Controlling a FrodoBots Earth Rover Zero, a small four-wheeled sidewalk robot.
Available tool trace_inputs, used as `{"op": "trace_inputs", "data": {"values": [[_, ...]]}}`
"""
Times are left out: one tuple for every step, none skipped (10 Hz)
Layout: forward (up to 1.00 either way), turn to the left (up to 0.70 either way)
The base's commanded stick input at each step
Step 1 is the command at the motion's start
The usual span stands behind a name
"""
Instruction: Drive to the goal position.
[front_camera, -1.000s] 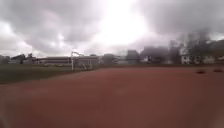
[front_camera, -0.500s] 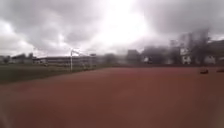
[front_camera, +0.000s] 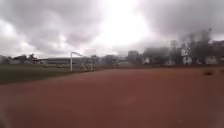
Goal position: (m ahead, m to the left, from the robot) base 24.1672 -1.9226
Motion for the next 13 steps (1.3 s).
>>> {"op": "trace_inputs", "data": {"values": [[0.7, 0.0], [0.7, 0.0], [0.7, 0.0], [0.7, 0.0], [0.7, 0.0], [0.7, 0.0], [0.7, 0.0], [0.7, 0.0], [0.7, 0.0], [0.7, 0.0], [0.7, 0.0], [0.7, 0.0], [0.7, 0.0]]}}
